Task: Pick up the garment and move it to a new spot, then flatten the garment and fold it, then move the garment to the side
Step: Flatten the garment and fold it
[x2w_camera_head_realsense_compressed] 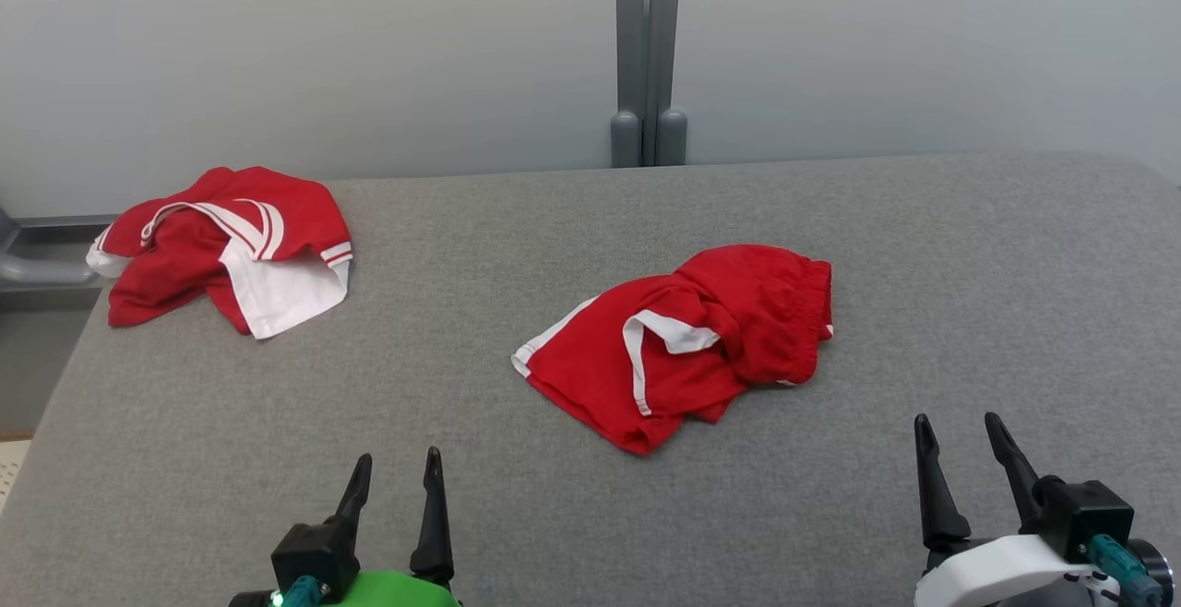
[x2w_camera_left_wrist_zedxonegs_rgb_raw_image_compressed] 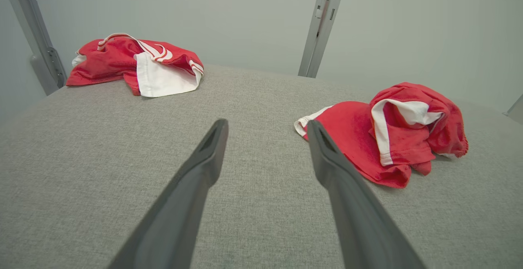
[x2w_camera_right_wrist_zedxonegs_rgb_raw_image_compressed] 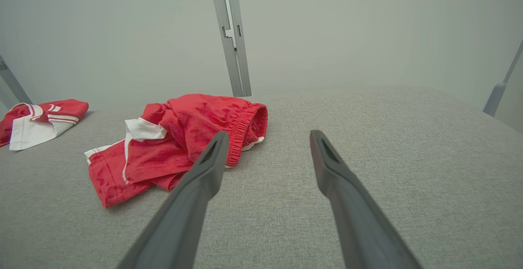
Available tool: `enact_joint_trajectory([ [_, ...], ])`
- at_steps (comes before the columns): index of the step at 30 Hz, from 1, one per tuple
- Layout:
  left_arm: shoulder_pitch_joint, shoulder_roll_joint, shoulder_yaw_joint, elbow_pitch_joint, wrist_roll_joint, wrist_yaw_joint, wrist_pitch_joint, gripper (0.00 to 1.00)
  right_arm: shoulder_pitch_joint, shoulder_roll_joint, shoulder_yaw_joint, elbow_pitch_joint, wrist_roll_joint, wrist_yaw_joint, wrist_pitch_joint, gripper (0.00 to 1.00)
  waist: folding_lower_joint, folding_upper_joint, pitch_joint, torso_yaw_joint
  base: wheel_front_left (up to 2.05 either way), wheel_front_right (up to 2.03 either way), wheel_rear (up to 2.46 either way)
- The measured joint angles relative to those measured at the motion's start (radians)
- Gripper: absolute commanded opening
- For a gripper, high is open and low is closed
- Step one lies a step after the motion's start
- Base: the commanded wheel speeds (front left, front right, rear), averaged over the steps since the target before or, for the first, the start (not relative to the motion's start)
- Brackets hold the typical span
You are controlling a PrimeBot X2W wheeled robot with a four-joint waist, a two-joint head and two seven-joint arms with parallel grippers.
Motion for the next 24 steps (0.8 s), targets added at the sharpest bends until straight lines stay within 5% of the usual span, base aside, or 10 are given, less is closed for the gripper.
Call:
enact_joint_trajectory([
  [14, -0.214, -0.016, -0.150, 0.146, 0.039, -0.091, 0.081, 1.00, -0.046, 0.000, 0.053, 0.000, -0.009, 0.000, 0.000, 1.00, 0.0000, 0.0000, 0.057, -0.080, 0.00, 0.00, 0.00],
  [24, -0.367, -0.022, -0.179, 0.348, -0.043, -0.087, 0.121, 1.00, -0.092, -0.001, 0.090, 0.000, 0.001, 0.000, 0.000, 1.00, 0.0000, 0.0000, 0.139, -0.214, 0.00, 0.00, 0.00],
])
